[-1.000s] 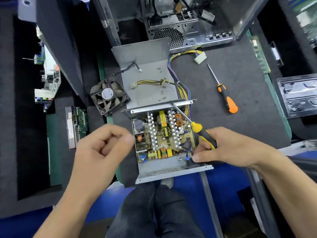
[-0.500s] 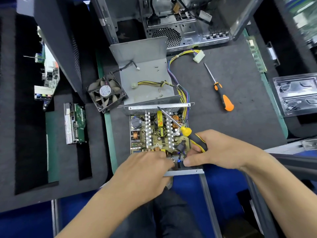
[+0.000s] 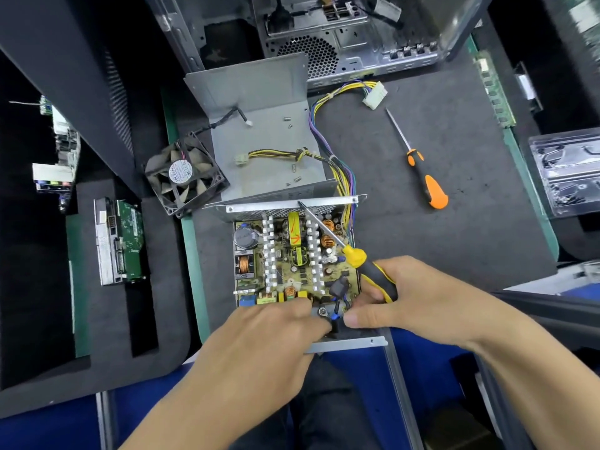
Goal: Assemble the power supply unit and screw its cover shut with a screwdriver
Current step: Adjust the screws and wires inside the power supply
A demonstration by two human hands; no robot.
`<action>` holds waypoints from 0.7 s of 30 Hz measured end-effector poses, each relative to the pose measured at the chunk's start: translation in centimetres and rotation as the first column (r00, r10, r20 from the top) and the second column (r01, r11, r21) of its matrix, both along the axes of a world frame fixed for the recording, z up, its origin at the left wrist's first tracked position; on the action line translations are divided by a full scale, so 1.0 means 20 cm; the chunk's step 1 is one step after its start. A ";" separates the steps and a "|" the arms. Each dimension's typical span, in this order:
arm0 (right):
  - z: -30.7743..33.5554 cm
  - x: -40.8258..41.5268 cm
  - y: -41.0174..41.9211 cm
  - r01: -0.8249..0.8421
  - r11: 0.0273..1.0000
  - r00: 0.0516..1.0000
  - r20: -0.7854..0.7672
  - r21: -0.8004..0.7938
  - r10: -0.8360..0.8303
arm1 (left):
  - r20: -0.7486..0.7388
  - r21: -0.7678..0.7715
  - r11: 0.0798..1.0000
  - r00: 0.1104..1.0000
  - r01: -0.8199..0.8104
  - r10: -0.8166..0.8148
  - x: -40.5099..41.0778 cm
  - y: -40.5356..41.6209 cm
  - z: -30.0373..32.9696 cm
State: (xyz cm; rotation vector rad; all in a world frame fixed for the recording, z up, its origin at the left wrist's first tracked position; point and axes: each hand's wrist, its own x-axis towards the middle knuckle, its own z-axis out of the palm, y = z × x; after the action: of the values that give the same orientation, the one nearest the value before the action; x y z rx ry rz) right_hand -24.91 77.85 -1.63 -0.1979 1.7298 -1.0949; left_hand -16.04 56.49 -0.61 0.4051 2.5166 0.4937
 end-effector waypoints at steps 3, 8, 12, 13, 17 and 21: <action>0.00 0.02 0.01 0.025 1.000 0.999 0.020 -0.006 -0.025 | 0.035 0.043 0.999 0.999 -0.016 0.014 0.00 -0.01 0.00; 0.02 0.02 0.02 -0.029 0.999 0.996 -0.082 0.046 0.033 | 0.066 0.122 0.991 0.996 -0.061 0.053 0.00 -0.02 0.00; 0.03 0.02 0.00 -0.055 0.997 0.993 -0.102 0.059 0.061 | 0.018 0.128 0.992 1.000 0.007 -0.009 -0.02 -0.02 0.03; 0.03 0.02 0.00 -0.033 0.999 0.996 -0.078 0.034 0.035 | 0.000 0.146 0.989 1.000 0.025 -0.025 -0.02 -0.02 0.04; 0.02 0.03 0.00 0.033 0.999 0.999 -0.042 -0.016 -0.034 | -0.007 0.119 0.991 0.998 0.057 -0.056 -0.02 -0.02 0.06; 0.02 0.04 0.00 0.023 0.999 0.998 -0.054 -0.030 -0.025 | 0.042 0.132 0.991 0.999 0.017 -0.023 -0.02 -0.01 0.06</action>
State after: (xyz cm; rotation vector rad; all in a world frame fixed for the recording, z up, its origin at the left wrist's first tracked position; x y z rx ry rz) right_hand -24.04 77.92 -1.30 -0.2272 1.7688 -1.1422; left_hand -16.43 56.21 0.61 0.4636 2.4441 0.6567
